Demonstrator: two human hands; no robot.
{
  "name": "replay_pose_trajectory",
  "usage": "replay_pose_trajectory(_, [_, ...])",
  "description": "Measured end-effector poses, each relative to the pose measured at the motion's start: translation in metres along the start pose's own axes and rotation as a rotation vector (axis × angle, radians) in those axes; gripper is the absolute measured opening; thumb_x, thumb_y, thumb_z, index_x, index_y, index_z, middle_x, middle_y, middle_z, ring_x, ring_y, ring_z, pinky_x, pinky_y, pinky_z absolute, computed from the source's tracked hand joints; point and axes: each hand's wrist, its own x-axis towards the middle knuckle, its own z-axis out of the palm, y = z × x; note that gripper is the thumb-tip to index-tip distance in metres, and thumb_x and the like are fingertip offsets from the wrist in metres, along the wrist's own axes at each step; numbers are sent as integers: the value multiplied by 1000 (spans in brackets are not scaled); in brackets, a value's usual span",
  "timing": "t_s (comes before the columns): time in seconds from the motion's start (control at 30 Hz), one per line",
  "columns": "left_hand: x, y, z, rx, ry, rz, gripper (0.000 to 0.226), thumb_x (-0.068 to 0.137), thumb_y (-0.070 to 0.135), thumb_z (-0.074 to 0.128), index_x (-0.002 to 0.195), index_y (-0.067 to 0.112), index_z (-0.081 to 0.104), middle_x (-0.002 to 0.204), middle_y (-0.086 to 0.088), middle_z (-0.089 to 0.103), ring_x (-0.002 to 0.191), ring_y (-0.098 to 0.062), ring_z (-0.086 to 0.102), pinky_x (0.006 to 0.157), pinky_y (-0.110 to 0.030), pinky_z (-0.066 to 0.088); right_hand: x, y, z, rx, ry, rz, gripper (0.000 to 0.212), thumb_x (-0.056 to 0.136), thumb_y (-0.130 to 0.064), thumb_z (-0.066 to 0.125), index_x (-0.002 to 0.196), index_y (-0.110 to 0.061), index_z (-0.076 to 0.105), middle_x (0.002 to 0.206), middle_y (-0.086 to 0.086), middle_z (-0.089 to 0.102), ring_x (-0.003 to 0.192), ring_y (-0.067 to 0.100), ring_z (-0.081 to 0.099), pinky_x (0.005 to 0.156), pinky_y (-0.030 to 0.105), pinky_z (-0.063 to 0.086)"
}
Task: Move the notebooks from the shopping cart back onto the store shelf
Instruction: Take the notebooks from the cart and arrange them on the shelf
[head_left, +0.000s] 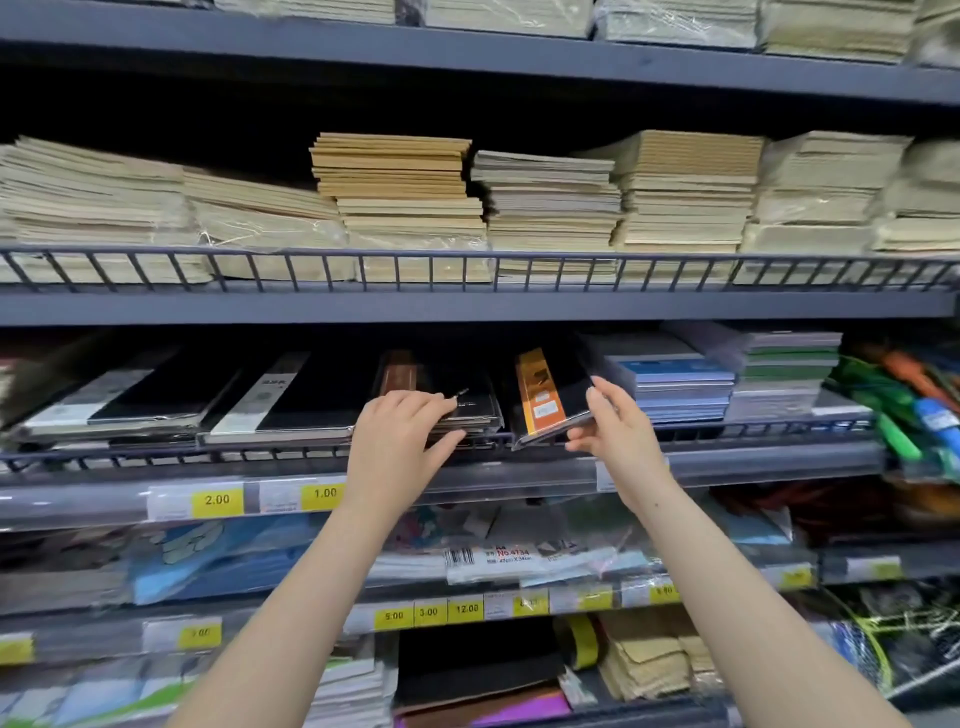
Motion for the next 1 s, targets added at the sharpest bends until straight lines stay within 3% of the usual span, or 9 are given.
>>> replay_pose_trajectory(0.07, [-1, 0, 3, -2, 18, -20, 30, 76, 34, 73, 101, 19, 69, 99, 1, 72, 92, -22, 65, 80, -37, 49, 8, 6, 7, -132, -6, -29, 43, 97, -25, 42, 138, -15, 37, 95, -3, 58, 63, 12, 58, 70, 29, 55])
replay_pose_trajectory(0.2, [-2, -1, 7, -5, 17, -39, 30, 75, 34, 74, 100, 19, 69, 98, 2, 72, 91, -22, 65, 80, -37, 49, 4, 23, 4, -687, 98, -321, 41, 95, -28, 45, 135, -23, 41, 136, 3, 41, 93, 21, 61, 78, 29, 49])
replay_pose_trajectory(0.27, [-1, -2, 6, -10, 10, -40, 31, 74, 34, 76, 100, 20, 70, 97, 2, 72, 91, -22, 65, 80, -37, 49, -6, 29, 6, -948, 123, -486, 38, 95, -32, 42, 133, -27, 45, 142, -5, 39, 84, 19, 63, 66, 28, 49])
replay_pose_trajectory(0.37, [-1, -1, 6, -12, 7, -47, 30, 73, 34, 76, 100, 20, 70, 98, 2, 72, 91, -22, 65, 80, -38, 49, -13, 37, 14, -1148, 5, -515, 40, 97, -40, 32, 136, -33, 38, 148, -13, 33, 76, 16, 66, 57, 28, 53])
replay_pose_trajectory(0.43, [-2, 0, 6, -14, 11, -53, 30, 74, 34, 75, 100, 20, 70, 99, 2, 72, 92, -22, 65, 81, -38, 49, -9, 37, 16, -1187, -18, -494, 41, 97, -41, 29, 137, -34, 35, 150, -14, 31, 82, 17, 67, 62, 29, 54])
replay_pose_trajectory(0.57, [-2, 0, 6, -14, 35, -47, 29, 75, 35, 73, 100, 20, 69, 99, 2, 72, 92, -22, 65, 81, -37, 47, 3, 35, 18, -1189, -49, -444, 37, 98, -40, 27, 130, -29, 43, 140, -9, 44, 98, 23, 64, 74, 34, 52])
replay_pose_trajectory(0.73, [-3, -1, 5, -15, 17, -41, 31, 78, 41, 62, 101, 21, 69, 99, 3, 71, 93, -21, 64, 82, -37, 48, -2, 43, 14, -1124, -55, -452, 34, 96, -34, 33, 127, -25, 46, 134, -11, 47, 94, 19, 63, 64, 27, 45])
replay_pose_trajectory(0.83, [-4, -1, 4, -18, 1, -26, 37, 82, 47, 53, 104, 21, 68, 102, 3, 71, 96, -20, 63, 84, -37, 46, -3, 45, 13, -1095, -64, -441, 36, 95, -33, 35, 129, -25, 45, 137, -12, 44, 94, 17, 62, 67, 27, 48])
replay_pose_trajectory(1.0, [-5, 2, 4, 13, 9, -14, 44, 81, 53, 54, 106, 20, 67, 105, 4, 69, 99, -19, 62, 87, -35, 43, 1, 50, 11, -1054, -67, -442, 39, 94, -34, 38, 133, -26, 42, 142, -13, 39, 81, 13, 63, 65, 26, 49])
